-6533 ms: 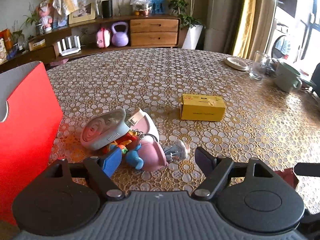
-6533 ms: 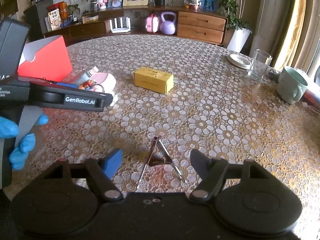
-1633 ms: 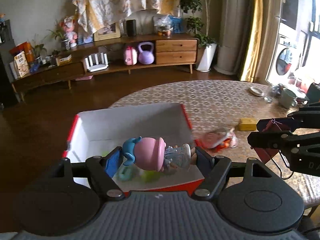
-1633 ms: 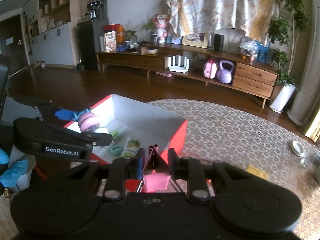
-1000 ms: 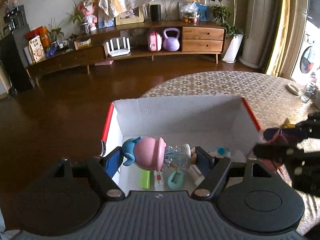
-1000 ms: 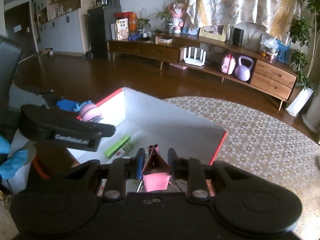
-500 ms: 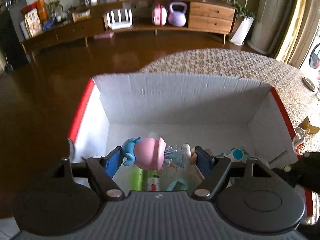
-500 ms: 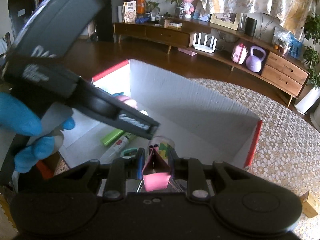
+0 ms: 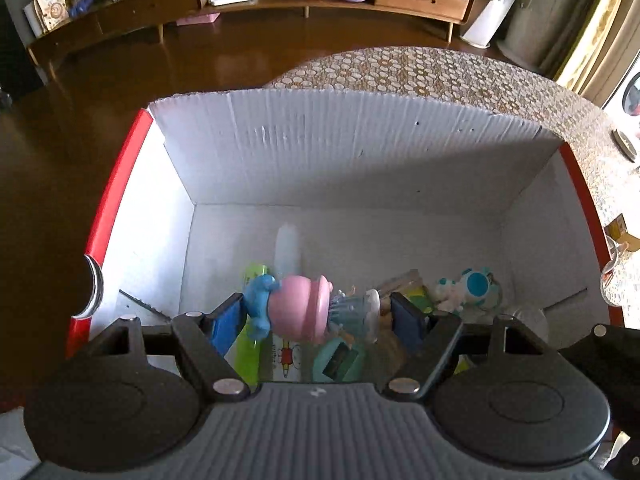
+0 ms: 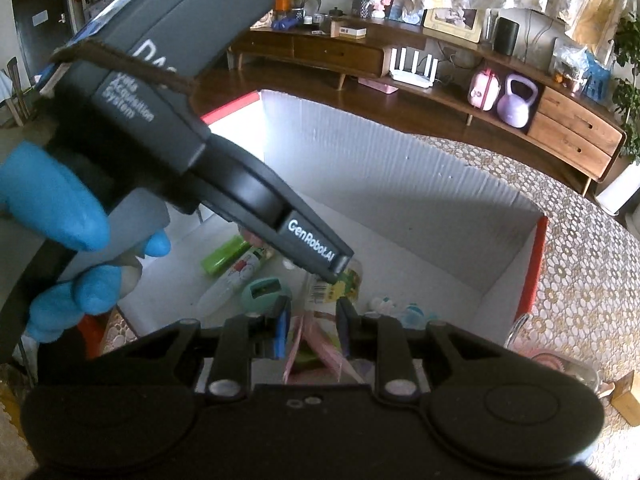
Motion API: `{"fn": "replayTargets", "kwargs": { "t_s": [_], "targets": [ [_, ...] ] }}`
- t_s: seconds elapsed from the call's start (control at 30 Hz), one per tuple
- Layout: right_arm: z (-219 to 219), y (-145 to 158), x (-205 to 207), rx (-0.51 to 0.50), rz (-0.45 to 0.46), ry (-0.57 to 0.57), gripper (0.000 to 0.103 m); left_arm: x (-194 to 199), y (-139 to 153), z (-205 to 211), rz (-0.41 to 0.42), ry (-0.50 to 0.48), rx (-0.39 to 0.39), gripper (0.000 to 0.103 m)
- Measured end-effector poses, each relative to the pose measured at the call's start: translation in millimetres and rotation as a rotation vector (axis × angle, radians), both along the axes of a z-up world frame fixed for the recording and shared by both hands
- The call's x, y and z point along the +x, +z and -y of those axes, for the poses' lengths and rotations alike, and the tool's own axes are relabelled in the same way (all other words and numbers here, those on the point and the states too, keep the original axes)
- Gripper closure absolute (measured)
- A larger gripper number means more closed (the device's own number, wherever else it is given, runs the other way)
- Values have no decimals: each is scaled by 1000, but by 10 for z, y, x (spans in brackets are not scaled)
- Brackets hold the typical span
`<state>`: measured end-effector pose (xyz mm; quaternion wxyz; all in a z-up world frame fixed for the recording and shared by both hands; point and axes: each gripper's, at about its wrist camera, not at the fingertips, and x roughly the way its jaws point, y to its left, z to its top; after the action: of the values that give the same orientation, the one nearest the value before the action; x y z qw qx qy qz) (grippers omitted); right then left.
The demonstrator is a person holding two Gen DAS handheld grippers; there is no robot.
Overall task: Organize rigid objects
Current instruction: 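Open the left tool to drop the doll while the right tool releases the clip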
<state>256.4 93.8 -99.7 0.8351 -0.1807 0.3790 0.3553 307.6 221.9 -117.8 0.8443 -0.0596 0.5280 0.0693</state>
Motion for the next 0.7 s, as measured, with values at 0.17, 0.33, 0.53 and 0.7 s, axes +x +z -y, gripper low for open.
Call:
{"fn": "replayTargets", "kwargs": {
  "t_s": [0.17, 0.33, 0.53, 0.7],
  "targets": [
    [15, 13, 7, 2, 0, -4, 74, 19, 9, 29, 8, -12, 14, 27],
    [56, 79, -34, 19, 2, -11, 63, -16, 57, 67, 26, -12, 39, 27],
    [140, 209, -123, 36, 20, -9, 53, -115, 217, 88, 75, 1, 56, 27],
    [251, 353, -241, 66, 28, -9, 45, -231, 388, 152, 112, 0, 89, 27]
  ]
}}
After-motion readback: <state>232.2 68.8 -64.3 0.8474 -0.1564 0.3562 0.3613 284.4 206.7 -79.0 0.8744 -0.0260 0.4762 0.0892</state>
